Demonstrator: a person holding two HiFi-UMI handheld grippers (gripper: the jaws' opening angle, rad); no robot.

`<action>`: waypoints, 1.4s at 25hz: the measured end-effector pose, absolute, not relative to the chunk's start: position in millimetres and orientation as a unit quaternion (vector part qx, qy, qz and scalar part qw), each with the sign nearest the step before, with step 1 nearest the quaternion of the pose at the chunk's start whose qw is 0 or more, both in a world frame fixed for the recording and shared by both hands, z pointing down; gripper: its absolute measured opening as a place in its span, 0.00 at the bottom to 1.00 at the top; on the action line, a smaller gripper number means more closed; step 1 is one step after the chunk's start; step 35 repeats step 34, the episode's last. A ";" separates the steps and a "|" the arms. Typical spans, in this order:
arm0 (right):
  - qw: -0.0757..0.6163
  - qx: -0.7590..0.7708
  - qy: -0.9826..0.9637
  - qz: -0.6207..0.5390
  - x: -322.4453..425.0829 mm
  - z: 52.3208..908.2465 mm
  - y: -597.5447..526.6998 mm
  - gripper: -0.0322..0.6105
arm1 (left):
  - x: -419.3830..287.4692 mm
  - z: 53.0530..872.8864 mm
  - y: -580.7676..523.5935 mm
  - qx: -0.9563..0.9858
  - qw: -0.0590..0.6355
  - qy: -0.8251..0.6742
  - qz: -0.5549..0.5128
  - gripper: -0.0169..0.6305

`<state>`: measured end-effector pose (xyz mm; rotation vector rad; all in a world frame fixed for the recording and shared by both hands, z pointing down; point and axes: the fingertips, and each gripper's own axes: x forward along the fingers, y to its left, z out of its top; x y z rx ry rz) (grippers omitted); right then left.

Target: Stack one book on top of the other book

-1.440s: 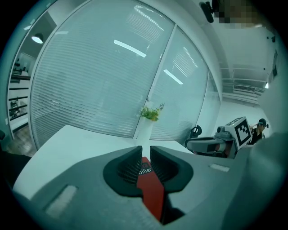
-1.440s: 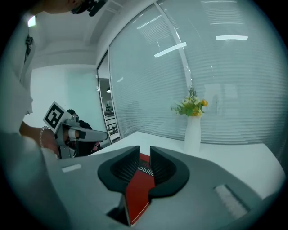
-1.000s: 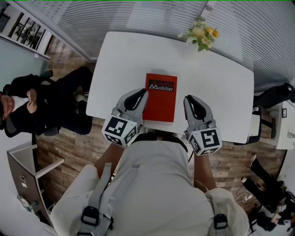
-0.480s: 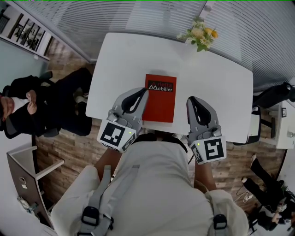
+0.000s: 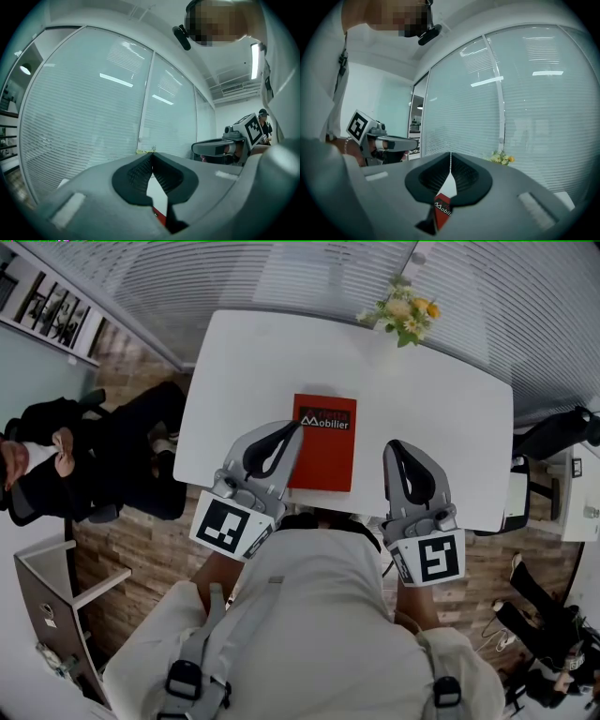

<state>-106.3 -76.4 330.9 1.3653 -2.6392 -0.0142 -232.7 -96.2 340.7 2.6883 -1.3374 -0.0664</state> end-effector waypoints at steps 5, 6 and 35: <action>0.088 0.461 -0.883 -0.013 -104.9 328.5 -77.2 0.07 | -233.5 338.9 -97.9 0.891 0.065 -0.448 -0.022 0.03; 0.089 0.461 -0.883 -0.013 -105.0 328.5 -77.7 0.06 | -233.8 338.6 -98.3 0.891 0.065 -0.449 -0.022 0.03; 0.096 0.457 -0.884 -0.018 -109.7 325.6 -71.3 0.06 | -236.3 336.8 -92.9 0.889 0.073 -0.450 -0.027 0.03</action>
